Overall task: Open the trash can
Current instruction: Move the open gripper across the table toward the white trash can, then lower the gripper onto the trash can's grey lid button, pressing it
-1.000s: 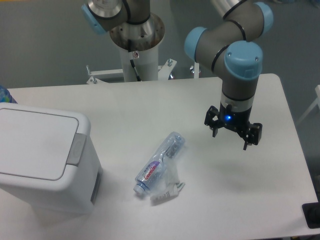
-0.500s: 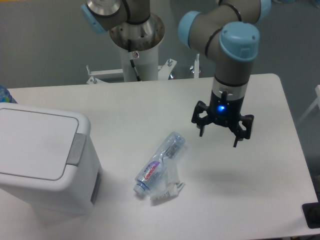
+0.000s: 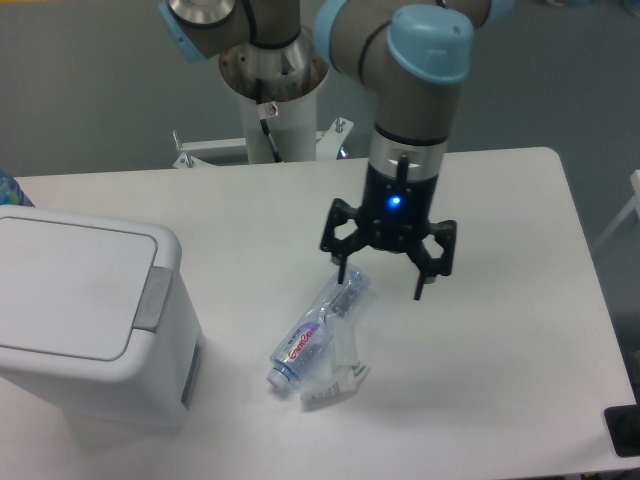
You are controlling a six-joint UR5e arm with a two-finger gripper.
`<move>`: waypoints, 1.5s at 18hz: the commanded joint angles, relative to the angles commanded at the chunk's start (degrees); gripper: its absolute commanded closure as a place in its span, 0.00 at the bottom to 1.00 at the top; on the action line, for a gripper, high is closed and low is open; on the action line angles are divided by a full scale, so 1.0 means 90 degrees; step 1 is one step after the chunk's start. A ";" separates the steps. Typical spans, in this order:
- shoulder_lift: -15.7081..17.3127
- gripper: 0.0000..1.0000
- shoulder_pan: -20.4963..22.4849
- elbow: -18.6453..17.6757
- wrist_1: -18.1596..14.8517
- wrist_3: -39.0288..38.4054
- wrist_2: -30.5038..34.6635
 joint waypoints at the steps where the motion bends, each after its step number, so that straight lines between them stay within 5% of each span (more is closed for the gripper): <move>1: 0.0010 0.00 -0.0029 0.0029 0.0000 -0.0186 -0.0049; 14: 0.0029 0.00 -0.0898 0.0088 0.0039 -0.1505 -0.0089; 27: -0.0088 0.00 -0.1328 0.0098 0.0049 -0.1555 -0.0059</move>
